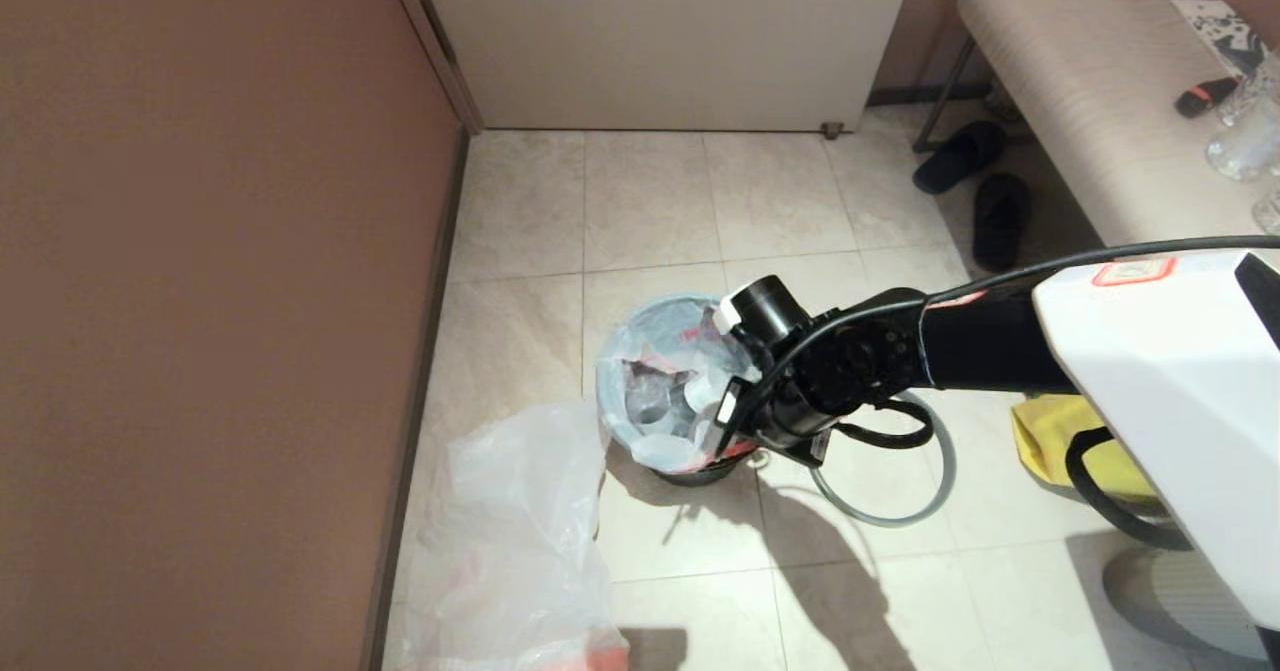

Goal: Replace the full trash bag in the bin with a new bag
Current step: Place the trash bag on the floor

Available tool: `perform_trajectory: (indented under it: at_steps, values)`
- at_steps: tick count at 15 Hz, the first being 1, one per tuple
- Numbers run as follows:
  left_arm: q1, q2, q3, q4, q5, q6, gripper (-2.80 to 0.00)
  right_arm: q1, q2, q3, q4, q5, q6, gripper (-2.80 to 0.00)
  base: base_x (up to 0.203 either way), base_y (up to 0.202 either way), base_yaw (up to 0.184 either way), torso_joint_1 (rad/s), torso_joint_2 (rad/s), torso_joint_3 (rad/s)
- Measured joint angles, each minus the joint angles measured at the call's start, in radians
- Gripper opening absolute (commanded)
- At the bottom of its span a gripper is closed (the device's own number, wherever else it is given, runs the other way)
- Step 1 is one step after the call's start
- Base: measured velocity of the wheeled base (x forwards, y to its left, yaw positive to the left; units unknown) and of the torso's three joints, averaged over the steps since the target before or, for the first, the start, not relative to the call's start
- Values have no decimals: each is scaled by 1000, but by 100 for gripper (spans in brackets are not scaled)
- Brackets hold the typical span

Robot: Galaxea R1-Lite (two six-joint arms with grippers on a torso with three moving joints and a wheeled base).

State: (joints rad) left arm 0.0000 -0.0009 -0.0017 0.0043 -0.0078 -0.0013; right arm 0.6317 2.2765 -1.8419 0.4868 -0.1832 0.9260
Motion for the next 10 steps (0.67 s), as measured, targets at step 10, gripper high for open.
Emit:
perform_trajectory:
  at_steps: [10]
  values:
    - [0, 0, 0, 0, 0, 0, -280, 28, -51, -115, 2, 86, -79, -280, 0, 0, 0, 0, 0, 0]
